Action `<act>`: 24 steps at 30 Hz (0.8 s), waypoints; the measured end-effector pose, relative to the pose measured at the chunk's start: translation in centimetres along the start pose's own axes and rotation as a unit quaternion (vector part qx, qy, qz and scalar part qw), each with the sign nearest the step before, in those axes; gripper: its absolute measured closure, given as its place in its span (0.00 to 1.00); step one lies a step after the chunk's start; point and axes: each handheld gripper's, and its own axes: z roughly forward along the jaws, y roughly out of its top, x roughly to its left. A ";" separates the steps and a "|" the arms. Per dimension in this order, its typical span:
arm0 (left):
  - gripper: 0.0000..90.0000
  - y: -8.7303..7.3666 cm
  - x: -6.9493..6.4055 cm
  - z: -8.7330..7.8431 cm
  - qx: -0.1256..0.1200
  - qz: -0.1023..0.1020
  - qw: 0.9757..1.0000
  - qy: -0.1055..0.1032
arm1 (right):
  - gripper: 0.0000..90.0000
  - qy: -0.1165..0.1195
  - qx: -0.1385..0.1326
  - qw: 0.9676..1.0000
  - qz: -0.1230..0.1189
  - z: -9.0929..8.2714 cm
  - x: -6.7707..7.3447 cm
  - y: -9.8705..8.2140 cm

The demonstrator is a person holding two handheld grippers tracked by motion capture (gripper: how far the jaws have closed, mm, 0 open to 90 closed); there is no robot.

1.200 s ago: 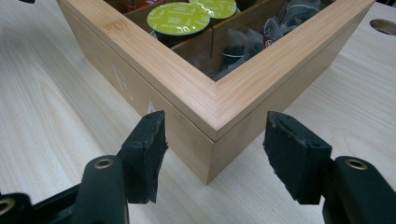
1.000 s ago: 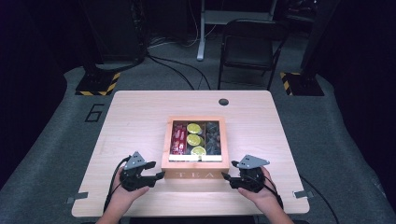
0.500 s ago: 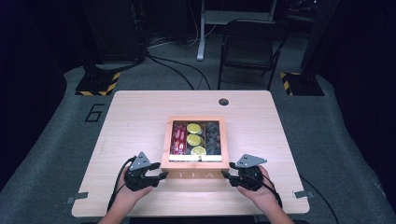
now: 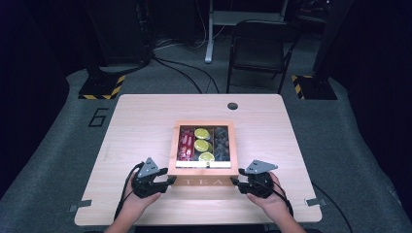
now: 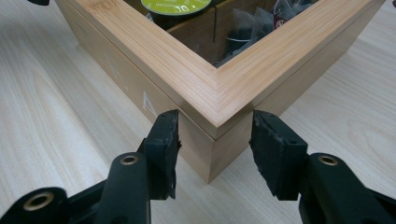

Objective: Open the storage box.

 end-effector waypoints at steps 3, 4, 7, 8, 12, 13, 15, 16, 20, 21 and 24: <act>0.56 0.1 -0.1 0.0 0.001 0.006 1.000 0.003 | 0.58 0.002 -0.008 1.000 0.003 -0.1 0.0 0.1; 0.56 0.1 -0.1 0.0 0.001 0.006 1.000 0.003 | 0.58 0.002 -0.008 1.000 0.003 -0.1 0.0 0.1; 0.56 0.1 -0.1 0.0 -0.002 0.004 1.000 0.005 | 0.58 0.001 -0.009 1.000 0.006 -0.1 0.0 0.1; 0.56 0.2 -0.1 0.0 -0.001 0.005 1.000 0.004 | 0.58 0.001 -0.008 1.000 0.007 -0.1 0.0 0.2; 0.56 0.2 -0.1 0.0 -0.006 0.000 1.000 0.002 | 0.59 0.000 -0.011 1.000 0.004 -0.1 0.1 0.3; 0.56 0.3 -0.2 -0.1 -0.007 0.000 1.000 0.004 | 0.59 -0.004 -0.011 1.000 0.009 -0.2 0.1 0.3; 0.56 0.3 -0.2 -0.1 -0.011 -0.002 1.000 0.005 | 0.59 -0.002 -0.016 1.000 0.007 -0.2 0.1 0.4; 0.56 0.4 -0.2 -0.1 -0.013 -0.003 1.000 0.006 | 0.59 -0.002 -0.017 1.000 0.009 -0.2 0.1 0.4; 0.56 0.5 -0.2 -0.2 -0.027 -0.011 1.000 0.006 | 0.59 -0.003 -0.024 1.000 0.010 -0.5 0.0 0.6; 0.56 0.6 -0.2 -0.3 -0.027 -0.012 1.000 0.003 | 0.59 -0.003 -0.027 1.000 0.012 -0.5 0.0 0.7; 0.55 0.7 -0.2 -0.3 -0.034 -0.015 0.999 0.005 | 0.59 -0.004 -0.031 0.999 0.015 -0.6 0.0 0.9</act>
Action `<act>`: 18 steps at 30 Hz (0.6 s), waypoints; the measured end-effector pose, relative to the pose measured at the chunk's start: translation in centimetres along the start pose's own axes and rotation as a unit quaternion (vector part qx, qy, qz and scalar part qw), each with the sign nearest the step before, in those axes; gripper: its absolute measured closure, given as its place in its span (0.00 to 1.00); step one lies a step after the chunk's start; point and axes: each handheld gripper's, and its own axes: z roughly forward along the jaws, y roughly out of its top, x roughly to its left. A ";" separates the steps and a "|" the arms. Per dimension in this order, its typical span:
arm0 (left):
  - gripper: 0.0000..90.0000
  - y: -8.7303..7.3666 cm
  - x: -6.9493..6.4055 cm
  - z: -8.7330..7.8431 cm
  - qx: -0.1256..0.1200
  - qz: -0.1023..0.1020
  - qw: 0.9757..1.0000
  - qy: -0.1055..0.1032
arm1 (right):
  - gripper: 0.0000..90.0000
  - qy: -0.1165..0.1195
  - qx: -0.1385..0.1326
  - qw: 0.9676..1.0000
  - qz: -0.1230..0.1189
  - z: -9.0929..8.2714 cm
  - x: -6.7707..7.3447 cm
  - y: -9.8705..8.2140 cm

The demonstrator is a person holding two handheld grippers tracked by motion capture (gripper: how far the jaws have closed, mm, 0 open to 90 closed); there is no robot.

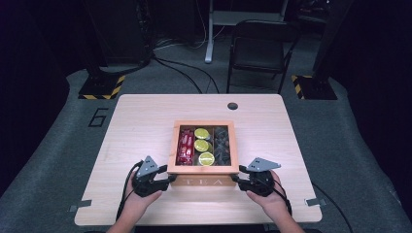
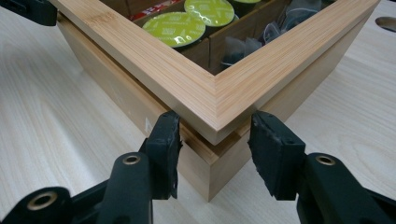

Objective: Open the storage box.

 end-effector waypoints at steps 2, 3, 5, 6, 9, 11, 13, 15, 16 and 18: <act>0.55 0.1 0.0 0.0 -0.002 0.000 1.000 0.002 | 0.58 -0.005 -0.002 1.000 -0.001 0.0 0.1 0.2; 0.55 0.3 0.0 0.0 -0.003 0.003 1.000 0.003 | 0.58 -0.007 -0.002 1.000 -0.004 0.0 0.1 0.3; 0.55 0.4 0.0 -0.1 -0.007 0.002 1.000 0.008 | 0.57 -0.008 -0.005 1.000 -0.002 -0.1 0.1 0.5; 0.55 0.4 0.0 -0.1 -0.007 0.002 1.000 0.008 | 0.57 -0.008 -0.005 1.000 -0.002 -0.1 0.1 0.5; 0.54 0.8 -0.1 -0.3 -0.011 -0.004 1.000 0.010 | 0.56 -0.011 -0.013 1.000 0.000 -0.1 0.0 0.9; 0.54 1.0 0.0 -0.5 -0.013 -0.008 1.000 0.009 | 0.55 -0.013 -0.016 1.000 0.006 -0.2 0.1 1.0; 0.54 1.2 0.0 -0.6 -0.016 -0.012 1.000 0.009 | 0.55 -0.013 -0.018 1.000 0.012 -0.2 0.0 1.3; 0.54 1.5 0.1 -0.7 -0.021 -0.020 1.000 0.006 | 0.55 -0.015 -0.020 1.000 0.012 -0.3 0.0 1.5; 0.53 1.6 0.1 -0.8 -0.021 -0.020 1.000 0.006 | 0.54 -0.016 -0.023 1.000 0.014 -0.4 -0.1 1.8; 0.52 2.0 0.1 -1.0 -0.018 -0.019 1.000 0.014 | 0.53 -0.019 -0.023 0.999 0.014 -0.6 -0.1 2.0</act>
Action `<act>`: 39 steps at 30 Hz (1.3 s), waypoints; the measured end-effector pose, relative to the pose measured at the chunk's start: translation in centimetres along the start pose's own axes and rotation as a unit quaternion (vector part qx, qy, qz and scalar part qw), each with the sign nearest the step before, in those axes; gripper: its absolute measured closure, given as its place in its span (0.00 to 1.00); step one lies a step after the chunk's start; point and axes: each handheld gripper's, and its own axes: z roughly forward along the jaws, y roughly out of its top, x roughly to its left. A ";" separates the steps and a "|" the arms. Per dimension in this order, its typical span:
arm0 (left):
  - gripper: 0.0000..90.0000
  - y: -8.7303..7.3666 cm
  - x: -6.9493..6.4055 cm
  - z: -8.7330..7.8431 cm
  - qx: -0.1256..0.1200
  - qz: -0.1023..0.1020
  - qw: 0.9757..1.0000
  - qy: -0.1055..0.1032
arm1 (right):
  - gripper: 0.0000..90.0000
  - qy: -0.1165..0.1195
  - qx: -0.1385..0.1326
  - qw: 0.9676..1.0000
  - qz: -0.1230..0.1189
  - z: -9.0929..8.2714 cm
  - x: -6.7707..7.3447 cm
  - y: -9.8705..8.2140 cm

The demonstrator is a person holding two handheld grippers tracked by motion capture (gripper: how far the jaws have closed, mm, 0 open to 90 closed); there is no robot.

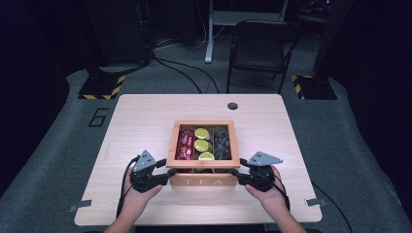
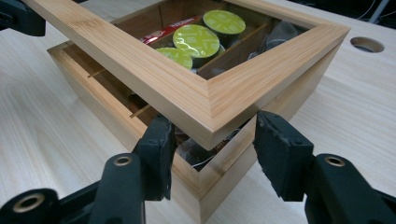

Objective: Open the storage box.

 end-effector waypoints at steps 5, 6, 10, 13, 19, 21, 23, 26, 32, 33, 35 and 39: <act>0.52 0.4 -0.3 -0.2 0.000 0.017 1.000 0.016 | 0.53 -0.008 0.000 1.000 -0.012 -0.2 0.1 0.4; 0.52 0.5 -0.3 -0.3 -0.001 0.019 1.000 0.016 | 0.53 -0.010 0.002 1.000 -0.015 -0.3 0.1 0.6; 0.52 0.8 -0.3 -0.4 -0.006 0.021 1.000 0.017 | 0.52 -0.012 -0.001 1.000 -0.011 -0.4 0.1 1.0; 0.52 1.3 -0.1 -0.6 -0.009 0.023 1.000 0.017 | 0.51 -0.011 -0.004 1.000 -0.012 -0.5 -0.1 1.4; 0.52 2.2 0.2 -0.9 -0.017 0.016 1.000 0.013 | 0.51 -0.007 -0.011 1.000 0.001 -0.7 -0.4 2.3; 0.52 2.5 0.3 -1.0 -0.020 0.011 1.000 0.009 | 0.51 -0.006 -0.013 1.000 0.004 -0.8 -0.5 2.8; 0.52 3.0 0.5 -1.1 -0.025 0.009 1.000 0.006 | 0.51 -0.007 -0.015 1.000 0.005 -0.9 -0.7 3.3; 0.52 3.8 0.7 -1.3 -0.030 0.017 0.999 0.011 | 0.51 -0.007 -0.019 1.000 0.004 -1.1 -0.9 4.0; 0.54 5.0 1.1 -1.5 -0.037 0.020 0.999 0.017 | 0.51 -0.009 -0.024 1.000 0.001 -1.3 -1.3 5.2; 0.55 5.4 1.1 -1.6 -0.040 0.016 0.999 0.018 | 0.52 -0.010 -0.027 1.000 -0.001 -1.3 -1.5 5.7; 0.55 5.9 1.2 -1.7 -0.043 0.019 0.999 0.019 | 0.52 -0.012 -0.031 0.999 -0.001 -1.4 -1.7 6.1; 0.55 6.6 1.5 -1.7 -0.049 0.018 0.998 0.023 | 0.53 -0.017 -0.034 0.999 -0.004 -1.3 -1.9 6.9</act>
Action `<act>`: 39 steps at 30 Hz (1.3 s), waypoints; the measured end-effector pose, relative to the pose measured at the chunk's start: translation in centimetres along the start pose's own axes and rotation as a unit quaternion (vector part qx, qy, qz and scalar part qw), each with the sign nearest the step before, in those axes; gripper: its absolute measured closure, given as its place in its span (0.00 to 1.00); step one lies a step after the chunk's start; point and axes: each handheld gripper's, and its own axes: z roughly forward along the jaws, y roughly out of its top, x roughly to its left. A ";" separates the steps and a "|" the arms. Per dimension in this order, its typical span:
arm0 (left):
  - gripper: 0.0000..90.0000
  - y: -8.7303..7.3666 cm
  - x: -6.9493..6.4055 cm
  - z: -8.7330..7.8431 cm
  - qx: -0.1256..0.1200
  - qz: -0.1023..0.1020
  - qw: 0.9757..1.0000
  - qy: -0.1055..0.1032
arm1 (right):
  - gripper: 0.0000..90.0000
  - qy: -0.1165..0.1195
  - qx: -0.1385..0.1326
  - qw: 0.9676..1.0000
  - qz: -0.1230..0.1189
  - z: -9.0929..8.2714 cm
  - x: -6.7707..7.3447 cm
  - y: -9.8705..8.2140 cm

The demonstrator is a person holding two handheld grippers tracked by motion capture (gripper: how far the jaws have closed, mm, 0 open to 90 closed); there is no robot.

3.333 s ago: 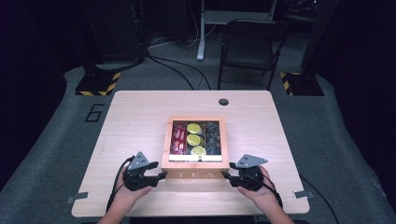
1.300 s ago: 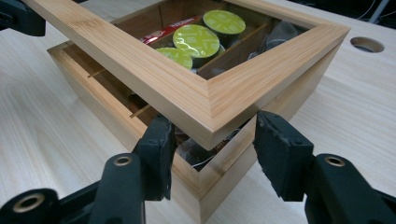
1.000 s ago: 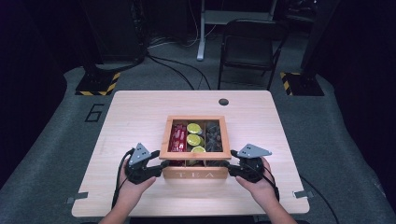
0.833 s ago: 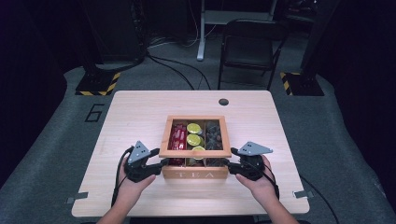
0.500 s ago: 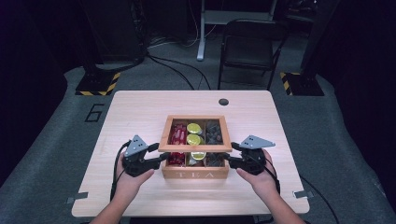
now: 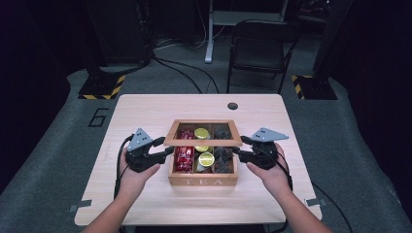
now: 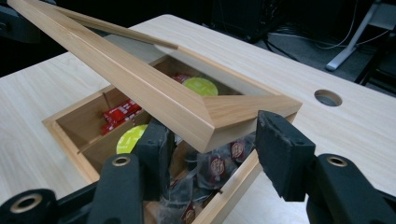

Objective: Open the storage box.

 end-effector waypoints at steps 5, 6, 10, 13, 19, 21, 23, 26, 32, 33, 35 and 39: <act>0.56 0.9 0.3 0.1 -0.001 -0.005 1.000 0.001 | 0.54 -0.008 -0.003 1.000 -0.011 0.1 -0.3 1.0; 0.56 1.1 0.4 0.1 -0.001 -0.002 1.000 0.002 | 0.55 -0.009 -0.004 1.000 -0.008 0.1 -0.3 1.1; 0.56 1.6 0.6 0.2 -0.002 -0.003 1.000 0.004 | 0.56 -0.016 -0.005 1.000 -0.016 0.3 -0.5 1.6; 0.56 2.1 0.8 0.3 -0.005 -0.002 1.000 0.007 | 0.56 -0.015 -0.007 1.000 -0.011 0.4 -0.8 2.0; 0.57 2.9 1.1 0.5 -0.005 -0.003 1.000 0.013 | 0.59 -0.024 -0.013 1.000 -0.010 0.7 -1.2 2.8; 0.57 3.4 1.3 0.6 -0.007 -0.006 1.000 0.015 | 0.60 -0.028 -0.019 0.999 -0.005 0.8 -1.3 2.9; 0.57 3.8 1.5 0.7 -0.008 -0.007 1.000 0.015 | 0.60 -0.032 -0.021 0.999 -0.006 1.0 -1.5 3.1; 0.58 4.1 1.7 0.8 -0.007 -0.009 1.000 0.015 | 0.60 -0.037 -0.020 0.999 -0.004 1.5 -1.8 3.4; 0.59 4.6 2.0 0.9 -0.008 -0.011 1.000 0.015 | 0.61 -0.047 -0.018 0.999 -0.006 2.1 -2.1 3.8; 0.59 4.7 2.1 0.9 -0.007 -0.010 1.000 0.015 | 0.63 -0.050 -0.018 0.999 -0.007 2.2 -2.2 3.9; 0.60 4.8 2.1 1.0 -0.007 -0.010 1.000 0.020 | 0.64 -0.049 -0.018 0.999 -0.006 2.3 -2.4 4.1; 0.61 5.2 2.4 1.2 -0.012 -0.015 1.000 0.020 | 0.64 -0.053 -0.016 0.998 -0.008 2.4 -2.4 4.4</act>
